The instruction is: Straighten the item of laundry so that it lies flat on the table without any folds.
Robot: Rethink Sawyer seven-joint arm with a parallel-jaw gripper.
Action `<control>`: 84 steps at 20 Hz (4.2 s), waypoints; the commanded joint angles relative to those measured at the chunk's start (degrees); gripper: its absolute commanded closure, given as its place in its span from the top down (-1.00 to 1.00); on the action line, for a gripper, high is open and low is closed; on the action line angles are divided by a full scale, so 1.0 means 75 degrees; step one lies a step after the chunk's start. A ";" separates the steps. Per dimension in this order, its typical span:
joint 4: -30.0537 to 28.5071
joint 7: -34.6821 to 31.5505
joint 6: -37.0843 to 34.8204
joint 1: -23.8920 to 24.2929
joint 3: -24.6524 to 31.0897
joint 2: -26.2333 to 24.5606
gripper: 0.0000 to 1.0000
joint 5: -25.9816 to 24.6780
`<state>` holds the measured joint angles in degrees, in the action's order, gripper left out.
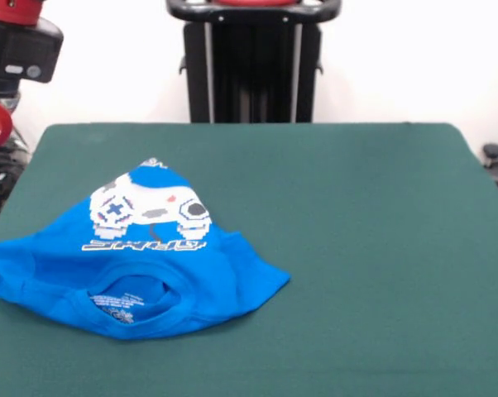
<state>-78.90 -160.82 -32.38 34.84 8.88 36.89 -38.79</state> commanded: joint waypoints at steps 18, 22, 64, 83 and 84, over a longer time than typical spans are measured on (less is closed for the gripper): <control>-0.1662 -0.1001 -0.0116 -0.1292 0.0485 -0.0595 1.00 0.2630; -0.1606 -0.1568 0.0013 -0.1760 0.0154 -0.0669 1.00 0.2918; -0.1841 -0.0367 0.1041 -0.2023 0.0330 -0.1856 1.00 0.5321; -0.1579 -0.0469 0.0287 -0.2557 -0.0504 -0.1379 1.00 0.5269; -0.1522 -0.0504 0.0381 -0.2621 -0.0572 -0.1467 1.00 0.5234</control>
<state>-89.14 -160.86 -24.54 18.83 3.44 27.29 -1.15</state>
